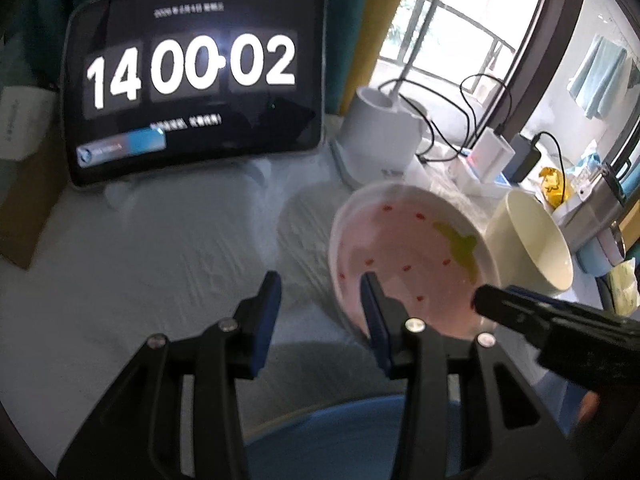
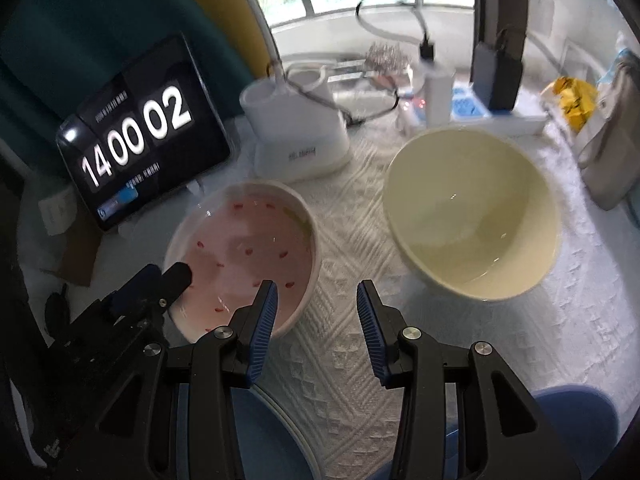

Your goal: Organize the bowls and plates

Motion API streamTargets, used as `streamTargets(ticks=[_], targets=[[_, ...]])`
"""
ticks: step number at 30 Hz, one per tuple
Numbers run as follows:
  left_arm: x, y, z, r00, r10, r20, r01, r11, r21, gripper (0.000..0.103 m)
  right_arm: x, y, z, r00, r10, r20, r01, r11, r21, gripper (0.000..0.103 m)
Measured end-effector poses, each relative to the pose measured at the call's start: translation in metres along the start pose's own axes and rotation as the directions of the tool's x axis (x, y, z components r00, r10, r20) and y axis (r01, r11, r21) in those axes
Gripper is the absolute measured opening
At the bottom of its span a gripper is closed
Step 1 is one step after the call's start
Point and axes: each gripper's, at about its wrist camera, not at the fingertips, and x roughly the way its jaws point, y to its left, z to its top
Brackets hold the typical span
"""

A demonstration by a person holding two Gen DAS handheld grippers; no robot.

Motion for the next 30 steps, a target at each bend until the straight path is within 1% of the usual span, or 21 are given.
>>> streamTargets(ticks=[2,5,7,8,12,17,18,19,21,30], targets=[[0.001,-0.002,0.0,1.0,0.0,0.001,0.0,1.0,0.009,0.042,0.009,0.002,0.0,1.0,-0.013,-0.019,0.013,1.0,-0.004,0.043],[0.007,-0.004,-0.001,1.0,-0.006,-0.013,0.006,1.0,0.016,0.042,0.013,0.006,0.0,1.0,-0.013,-0.017,0.012,1.0,-0.016,0.042],[0.009,-0.006,-0.002,1.0,-0.006,-0.014,0.006,1.0,0.023,0.043,0.016,0.01,0.0,1.0,-0.022,-0.018,0.021,0.999,-0.035,0.035],[0.01,-0.007,-0.002,1.0,-0.007,-0.017,0.007,1.0,0.028,0.042,0.019,0.012,-0.001,0.999,-0.028,-0.022,0.027,0.999,-0.047,0.03],[0.014,-0.01,-0.002,1.0,-0.017,-0.014,0.017,0.999,0.049,0.042,0.022,0.019,-0.001,0.999,-0.036,-0.014,0.035,0.996,-0.082,0.023],[0.016,-0.011,-0.004,0.999,-0.033,-0.005,0.033,0.998,0.057,0.041,0.022,0.021,-0.003,0.999,-0.048,0.005,0.048,0.994,-0.094,0.021],[0.015,-0.012,-0.005,0.999,-0.037,0.002,0.037,0.997,0.064,0.04,0.022,0.022,-0.003,0.999,-0.048,0.009,0.049,0.994,-0.097,0.019],[0.013,-0.013,-0.005,0.999,-0.047,0.007,0.046,0.996,0.072,0.037,0.021,0.022,-0.004,0.999,-0.048,0.016,0.05,0.994,-0.101,0.018],[0.011,-0.015,-0.007,0.999,-0.04,0.013,0.039,0.996,0.083,0.037,0.019,0.024,-0.004,0.999,-0.043,0.029,0.046,0.993,-0.11,0.015],[0.002,-0.016,-0.009,0.999,-0.032,0.036,0.029,0.996,0.085,0.037,0.01,0.025,-0.007,0.999,-0.026,0.04,0.03,0.993,-0.116,0.015]])
